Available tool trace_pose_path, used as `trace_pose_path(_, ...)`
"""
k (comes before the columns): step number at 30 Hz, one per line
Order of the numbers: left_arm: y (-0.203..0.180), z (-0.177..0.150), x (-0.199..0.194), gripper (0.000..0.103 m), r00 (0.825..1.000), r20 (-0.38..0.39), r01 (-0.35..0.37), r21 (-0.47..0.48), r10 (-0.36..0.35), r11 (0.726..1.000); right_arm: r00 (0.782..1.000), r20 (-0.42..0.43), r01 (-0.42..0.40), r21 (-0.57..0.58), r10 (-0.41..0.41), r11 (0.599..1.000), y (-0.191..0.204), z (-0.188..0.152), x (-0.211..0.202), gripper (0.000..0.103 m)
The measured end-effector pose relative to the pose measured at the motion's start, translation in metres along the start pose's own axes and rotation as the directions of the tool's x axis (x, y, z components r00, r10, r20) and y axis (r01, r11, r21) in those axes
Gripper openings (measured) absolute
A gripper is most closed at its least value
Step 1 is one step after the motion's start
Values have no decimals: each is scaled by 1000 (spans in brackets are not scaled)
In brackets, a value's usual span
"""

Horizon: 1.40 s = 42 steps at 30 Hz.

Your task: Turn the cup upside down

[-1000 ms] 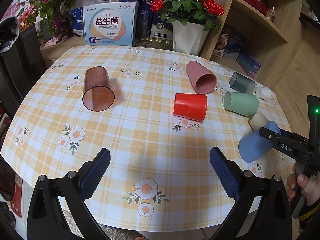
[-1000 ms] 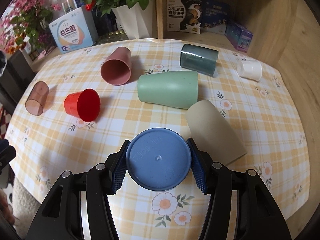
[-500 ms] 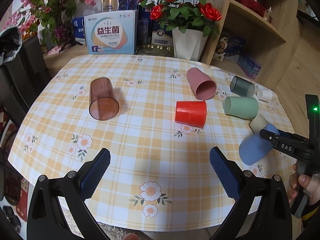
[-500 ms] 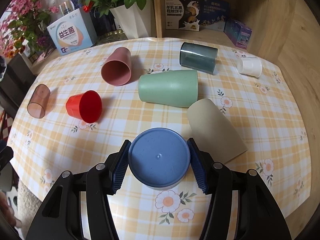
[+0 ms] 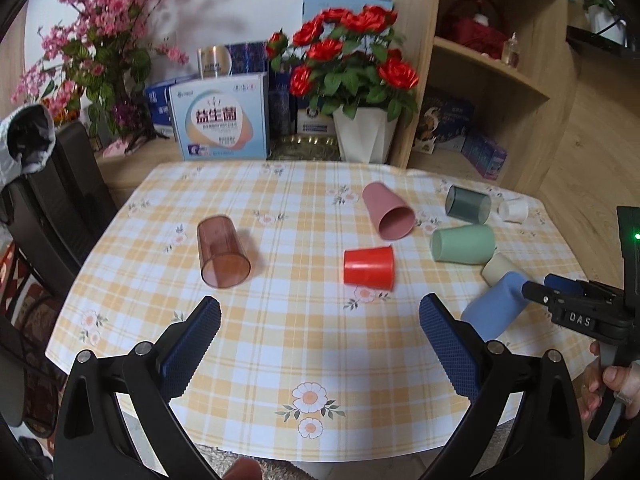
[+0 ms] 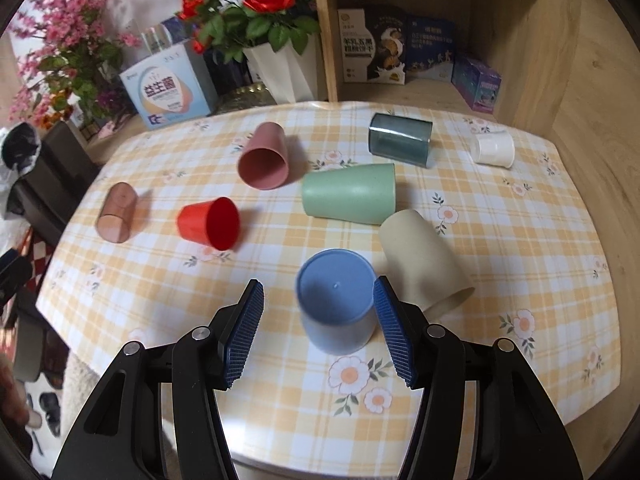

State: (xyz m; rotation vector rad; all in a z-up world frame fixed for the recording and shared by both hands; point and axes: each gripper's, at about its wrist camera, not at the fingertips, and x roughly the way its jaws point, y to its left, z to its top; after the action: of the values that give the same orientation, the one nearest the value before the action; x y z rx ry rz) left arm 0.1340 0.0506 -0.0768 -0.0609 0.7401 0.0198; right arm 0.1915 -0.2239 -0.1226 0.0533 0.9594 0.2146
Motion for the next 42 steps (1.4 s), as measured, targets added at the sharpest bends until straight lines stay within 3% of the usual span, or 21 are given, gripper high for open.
trace_pose_path(4,-4,8,-19,97,999,38,15,16,-15,1000,999,40,-26,1,26,1000,3,-2,-29,69)
trace_pose_path(8,-9,15,-37,97,997,66,34,39,-37,999,995,97,-26,4,25,1000,7,-4,-65,74)
trace_pose_path(10,-14,19,-45,97,996,77,42,54,-46,998,991,132,-4,0,4,1000,10,-5,-84,88)
trace_pose_path(19,-33,30,-98,97,978,186,80,100,-97,992,955,292,46,33,-53,998,17,-4,-167,88)
trace_pose_path(26,-42,38,-139,97,956,280,59,114,-89,992,914,395,86,29,-91,996,22,-7,-215,88)
trace_pose_path(31,-45,41,-157,97,946,313,54,115,-88,992,895,432,99,42,-107,994,22,-11,-234,88)
trace_pose_path(37,-52,38,-166,97,936,349,-7,134,-40,991,885,454,97,46,-107,994,21,-17,-247,88)
trace_pose_path(42,-54,38,-168,97,938,340,20,136,-66,991,880,462,98,50,-110,994,20,-17,-248,88)
